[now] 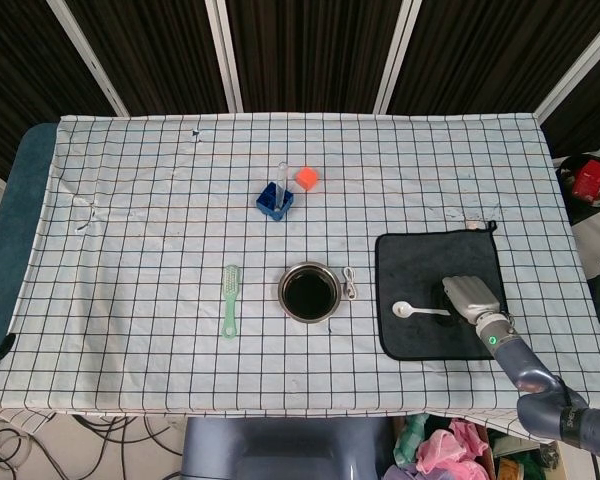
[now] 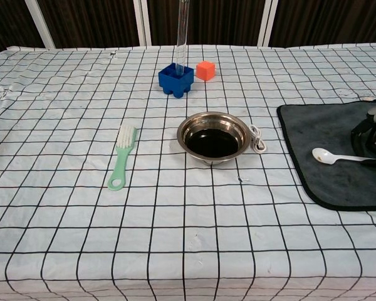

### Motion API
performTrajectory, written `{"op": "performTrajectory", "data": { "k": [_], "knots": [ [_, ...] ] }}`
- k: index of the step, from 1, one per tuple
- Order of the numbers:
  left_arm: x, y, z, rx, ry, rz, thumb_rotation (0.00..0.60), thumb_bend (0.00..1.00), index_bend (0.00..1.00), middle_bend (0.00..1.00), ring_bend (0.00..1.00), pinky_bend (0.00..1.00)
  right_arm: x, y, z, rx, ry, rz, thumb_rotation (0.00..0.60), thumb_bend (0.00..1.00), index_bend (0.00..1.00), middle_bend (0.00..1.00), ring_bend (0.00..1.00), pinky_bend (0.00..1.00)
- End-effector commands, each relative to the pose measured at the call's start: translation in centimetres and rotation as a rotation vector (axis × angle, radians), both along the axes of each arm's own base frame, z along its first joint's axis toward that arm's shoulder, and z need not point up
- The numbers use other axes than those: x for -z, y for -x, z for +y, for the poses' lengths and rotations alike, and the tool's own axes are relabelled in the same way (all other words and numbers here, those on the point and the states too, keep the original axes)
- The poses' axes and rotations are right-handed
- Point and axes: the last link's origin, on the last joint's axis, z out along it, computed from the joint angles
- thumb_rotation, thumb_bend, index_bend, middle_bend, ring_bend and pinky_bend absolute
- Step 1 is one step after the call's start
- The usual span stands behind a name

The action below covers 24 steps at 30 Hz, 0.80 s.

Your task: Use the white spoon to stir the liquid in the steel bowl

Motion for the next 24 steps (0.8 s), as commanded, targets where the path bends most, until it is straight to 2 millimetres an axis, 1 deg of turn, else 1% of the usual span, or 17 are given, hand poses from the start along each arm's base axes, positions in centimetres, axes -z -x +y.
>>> {"op": "performTrajectory", "data": {
  "k": [1,5,8,11,14,15,18,21,24],
  "knots": [
    [0.0,0.0,0.0,0.000,-0.001,0.000,0.600,0.24,0.08,0.03,0.00,0.00,-0.1,0.0,0.0,-0.001,0.000,0.000,0.600,0.45,0.62,0.81,0.99,0.98],
    [-0.1,0.0,0.0,0.000,-0.004,-0.001,0.600,0.24,0.08,0.03,0.00,0.00,-0.6,-0.4,0.1,-0.006,0.010,-0.015,0.600,0.45,0.62,0.81,0.99,0.98],
    [-0.1,0.0,-0.1,0.001,-0.004,-0.003,0.600,0.24,0.08,0.03,0.00,0.00,-1.4,-1.0,0.1,-0.034,0.030,-0.016,0.600,0.45,0.62,0.81,0.99,0.98],
    [-0.1,0.0,0.0,0.003,-0.003,-0.005,0.600,0.24,0.08,0.03,0.00,0.00,-2.6,-2.1,-0.1,-0.122,0.063,0.059,0.600,0.45,0.62,0.81,0.99,0.98],
    [-0.1,-0.1,0.0,0.008,-0.001,-0.008,0.600,0.24,0.08,0.03,0.00,0.00,-3.8,-4.0,-0.5,-0.184,0.102,0.099,0.600,0.45,0.62,0.81,0.99,0.98],
    [-0.1,-0.1,0.0,0.011,-0.001,-0.010,0.600,0.24,0.08,0.03,0.00,0.00,-4.5,-5.0,-0.8,-0.212,0.120,0.114,0.600,0.45,0.62,0.81,0.99,0.98],
    [-0.3,-0.1,-0.1,0.021,-0.005,-0.017,0.600,0.24,0.08,0.03,0.00,0.00,-6.0,-7.1,-1.5,-0.281,0.145,0.185,0.600,0.45,0.62,0.81,0.99,0.98],
    [-0.6,-0.1,-0.1,0.031,-0.012,-0.025,0.600,0.24,0.09,0.03,0.00,0.00,-6.9,-9.1,-1.9,-0.354,0.167,0.272,0.600,0.45,0.62,0.81,0.99,0.98],
    [-0.7,-0.1,-0.1,0.043,-0.025,-0.032,0.600,0.24,0.09,0.03,0.00,0.00,-7.4,-11.3,-2.2,-0.425,0.215,0.309,0.600,0.45,0.62,0.81,0.99,0.98]
  ]
}}
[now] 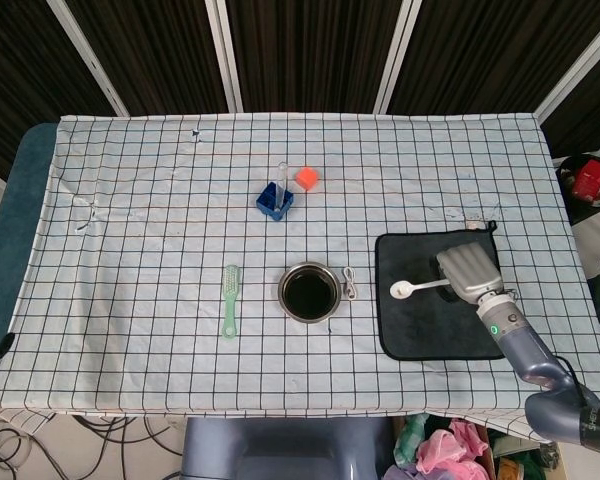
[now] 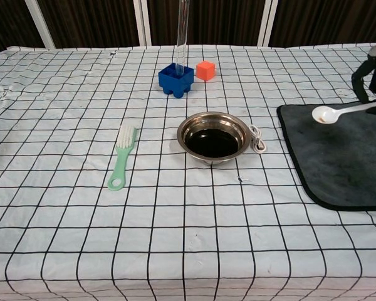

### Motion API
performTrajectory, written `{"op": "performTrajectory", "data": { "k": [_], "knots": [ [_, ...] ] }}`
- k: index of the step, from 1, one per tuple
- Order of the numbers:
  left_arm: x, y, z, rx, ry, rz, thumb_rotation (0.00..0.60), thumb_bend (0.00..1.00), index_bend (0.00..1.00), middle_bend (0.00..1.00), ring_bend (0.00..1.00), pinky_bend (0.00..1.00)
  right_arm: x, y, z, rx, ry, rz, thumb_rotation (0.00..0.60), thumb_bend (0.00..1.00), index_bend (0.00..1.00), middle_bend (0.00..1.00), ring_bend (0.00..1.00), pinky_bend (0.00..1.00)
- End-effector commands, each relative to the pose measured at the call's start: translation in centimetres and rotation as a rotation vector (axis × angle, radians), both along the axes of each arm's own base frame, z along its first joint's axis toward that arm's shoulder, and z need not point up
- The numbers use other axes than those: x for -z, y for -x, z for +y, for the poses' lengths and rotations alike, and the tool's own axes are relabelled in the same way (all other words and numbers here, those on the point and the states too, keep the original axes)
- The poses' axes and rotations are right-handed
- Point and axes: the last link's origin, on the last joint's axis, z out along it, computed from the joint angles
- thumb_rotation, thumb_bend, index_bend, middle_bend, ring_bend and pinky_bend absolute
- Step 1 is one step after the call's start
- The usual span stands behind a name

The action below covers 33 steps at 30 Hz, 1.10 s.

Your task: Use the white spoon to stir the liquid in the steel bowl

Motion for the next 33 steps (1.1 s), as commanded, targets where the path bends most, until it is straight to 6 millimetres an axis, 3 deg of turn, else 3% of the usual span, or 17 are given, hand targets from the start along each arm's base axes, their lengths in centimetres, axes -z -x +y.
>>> {"op": "performTrajectory", "data": {
  "k": [1,6,19,24,33],
  "knots": [
    [-0.2,0.0,0.0,0.012,-0.011,-0.005,0.600,0.24,0.09,0.03,0.00,0.00,-1.7,-4.6,-0.9,-0.148,0.103,0.062,0.600,0.45,0.62,0.81,1.00,0.98],
    [-0.3,-0.2,0.1,0.047,-0.039,-0.008,0.600,0.24,0.10,0.03,0.00,0.00,-0.8,-7.5,-1.4,-0.344,0.230,0.076,0.600,0.45,0.63,0.82,1.00,0.99],
    [-0.4,-0.3,-0.1,0.042,-0.064,-0.002,0.600,0.24,0.10,0.03,0.00,0.00,3.7,-10.7,-2.0,-0.677,0.402,0.061,0.600,0.45,0.66,0.83,1.00,1.00],
    [-0.3,0.0,0.1,0.032,-0.066,-0.002,0.600,0.24,0.10,0.03,0.00,0.00,6.3,-10.9,-1.4,-0.799,0.394,0.103,0.600,0.45,0.68,0.83,1.00,1.00],
    [-0.2,0.1,0.5,0.024,-0.057,0.001,0.600,0.24,0.10,0.03,0.00,0.00,7.7,-10.8,-1.6,-0.873,0.416,0.177,0.600,0.45,0.68,0.83,1.00,1.00]
  ]
}}
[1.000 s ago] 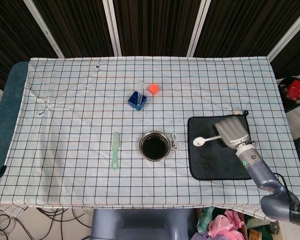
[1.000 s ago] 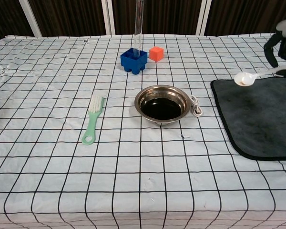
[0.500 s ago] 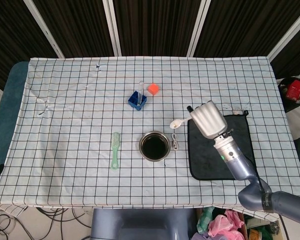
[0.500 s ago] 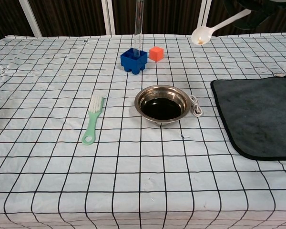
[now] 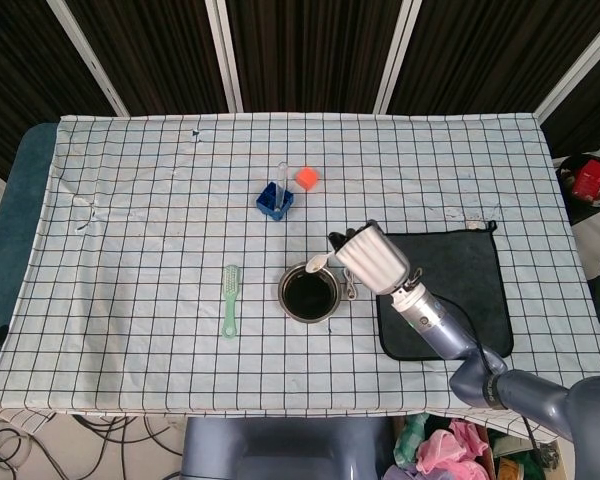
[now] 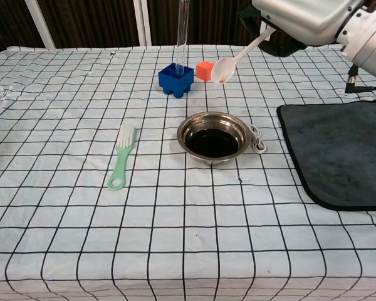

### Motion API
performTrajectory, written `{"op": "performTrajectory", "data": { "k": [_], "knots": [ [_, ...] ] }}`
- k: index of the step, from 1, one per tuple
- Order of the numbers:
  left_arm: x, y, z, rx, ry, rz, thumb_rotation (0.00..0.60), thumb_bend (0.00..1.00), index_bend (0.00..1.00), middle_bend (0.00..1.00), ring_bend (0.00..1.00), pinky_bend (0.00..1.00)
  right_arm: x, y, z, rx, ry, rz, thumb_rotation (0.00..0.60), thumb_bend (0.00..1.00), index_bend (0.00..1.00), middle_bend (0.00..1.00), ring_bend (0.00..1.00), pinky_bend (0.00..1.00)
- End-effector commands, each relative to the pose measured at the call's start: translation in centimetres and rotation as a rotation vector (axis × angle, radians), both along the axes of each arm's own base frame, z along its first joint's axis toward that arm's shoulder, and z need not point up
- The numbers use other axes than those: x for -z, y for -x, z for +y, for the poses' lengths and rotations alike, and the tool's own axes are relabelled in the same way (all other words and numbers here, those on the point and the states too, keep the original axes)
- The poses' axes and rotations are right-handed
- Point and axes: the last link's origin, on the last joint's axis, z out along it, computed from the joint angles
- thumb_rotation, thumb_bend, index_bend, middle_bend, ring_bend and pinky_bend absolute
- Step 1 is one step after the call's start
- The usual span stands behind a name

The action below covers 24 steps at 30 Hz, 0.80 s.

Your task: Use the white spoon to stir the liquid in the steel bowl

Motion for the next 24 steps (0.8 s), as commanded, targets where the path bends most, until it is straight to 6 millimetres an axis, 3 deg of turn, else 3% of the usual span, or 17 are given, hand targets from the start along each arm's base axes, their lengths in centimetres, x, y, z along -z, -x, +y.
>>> {"op": "performTrajectory", "data": {
  "k": [1,15,24],
  "knots": [
    [0.0,0.0,0.1,-0.002,0.002,-0.001,0.600,0.24,0.10,0.03,0.00,0.00,0.6,-0.3,0.0,-0.036,0.011,0.027,0.600,0.44,0.68,0.83,1.00,1.00],
    [0.2,0.1,0.3,-0.008,0.007,0.000,0.600,0.24,0.10,0.03,0.00,0.00,4.5,-0.3,1.2,-0.096,0.010,0.151,0.600,0.44,0.70,0.83,1.00,1.00],
    [0.0,0.2,0.3,-0.015,0.009,-0.005,0.600,0.24,0.10,0.03,0.00,0.00,6.0,-0.4,1.7,-0.120,0.018,0.202,0.600,0.44,0.70,0.83,1.00,1.00]
  ]
}}
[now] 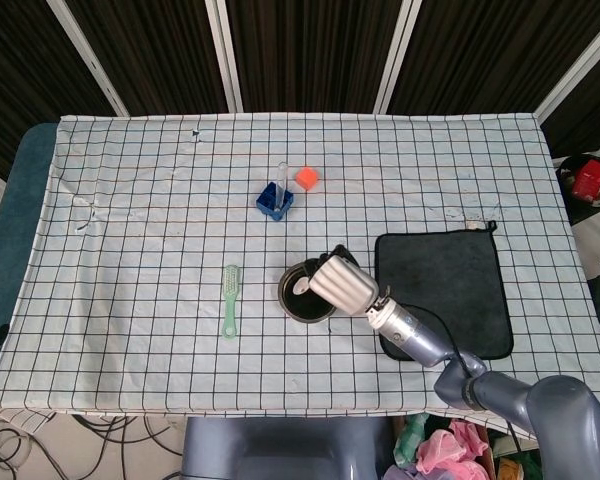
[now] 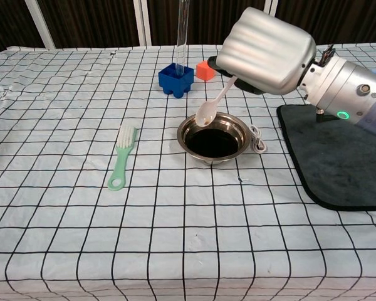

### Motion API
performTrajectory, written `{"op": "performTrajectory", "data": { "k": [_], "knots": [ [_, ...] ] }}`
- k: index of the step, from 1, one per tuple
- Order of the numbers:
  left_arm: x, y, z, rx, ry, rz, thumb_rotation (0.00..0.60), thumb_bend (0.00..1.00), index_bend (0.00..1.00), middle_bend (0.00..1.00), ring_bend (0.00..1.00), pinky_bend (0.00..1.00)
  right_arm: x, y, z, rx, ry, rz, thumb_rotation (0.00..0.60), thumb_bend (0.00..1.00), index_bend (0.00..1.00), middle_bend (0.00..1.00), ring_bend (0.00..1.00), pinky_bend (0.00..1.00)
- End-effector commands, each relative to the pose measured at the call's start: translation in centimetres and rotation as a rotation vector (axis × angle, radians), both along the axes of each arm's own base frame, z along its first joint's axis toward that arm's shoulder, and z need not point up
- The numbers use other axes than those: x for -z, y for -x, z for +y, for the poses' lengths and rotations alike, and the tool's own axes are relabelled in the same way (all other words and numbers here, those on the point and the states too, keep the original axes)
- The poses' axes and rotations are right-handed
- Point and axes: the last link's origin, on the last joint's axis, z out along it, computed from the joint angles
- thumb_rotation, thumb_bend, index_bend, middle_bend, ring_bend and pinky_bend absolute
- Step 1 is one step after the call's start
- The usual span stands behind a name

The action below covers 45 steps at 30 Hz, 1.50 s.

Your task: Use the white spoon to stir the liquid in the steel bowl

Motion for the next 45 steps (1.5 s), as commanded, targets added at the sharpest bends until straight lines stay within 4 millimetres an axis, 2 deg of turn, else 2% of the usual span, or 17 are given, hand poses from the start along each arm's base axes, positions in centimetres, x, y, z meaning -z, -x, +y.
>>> {"op": "performTrajectory", "data": {
  "k": [1,14,25,32,45],
  "knots": [
    [0.0,0.0,0.0,-0.003,0.004,-0.001,0.600,0.24,0.10,0.03,0.00,0.00,0.6,0.1,0.2,-0.017,0.014,0.034,0.600,0.44,0.70,0.83,1.00,1.00],
    [-0.2,0.1,-0.1,-0.010,0.001,-0.006,0.600,0.24,0.10,0.03,0.00,0.00,1.6,1.3,0.5,-0.043,0.052,0.064,0.600,0.43,0.71,0.83,1.00,1.00],
    [-0.2,0.1,-0.1,-0.017,-0.003,-0.002,0.600,0.24,0.10,0.03,0.00,0.00,2.5,1.3,0.5,-0.073,0.061,0.067,0.600,0.43,0.72,0.83,1.00,1.00],
    [-0.2,0.2,0.0,-0.021,-0.002,-0.001,0.600,0.24,0.10,0.03,0.00,0.00,3.2,2.3,0.4,-0.071,0.057,0.095,0.600,0.43,0.72,0.83,1.00,1.00],
    [-0.2,0.3,0.0,-0.025,-0.003,0.000,0.600,0.24,0.10,0.03,0.00,0.00,4.5,1.9,-0.4,-0.061,0.054,0.104,0.600,0.43,0.73,0.83,1.00,1.00]
  ]
}}
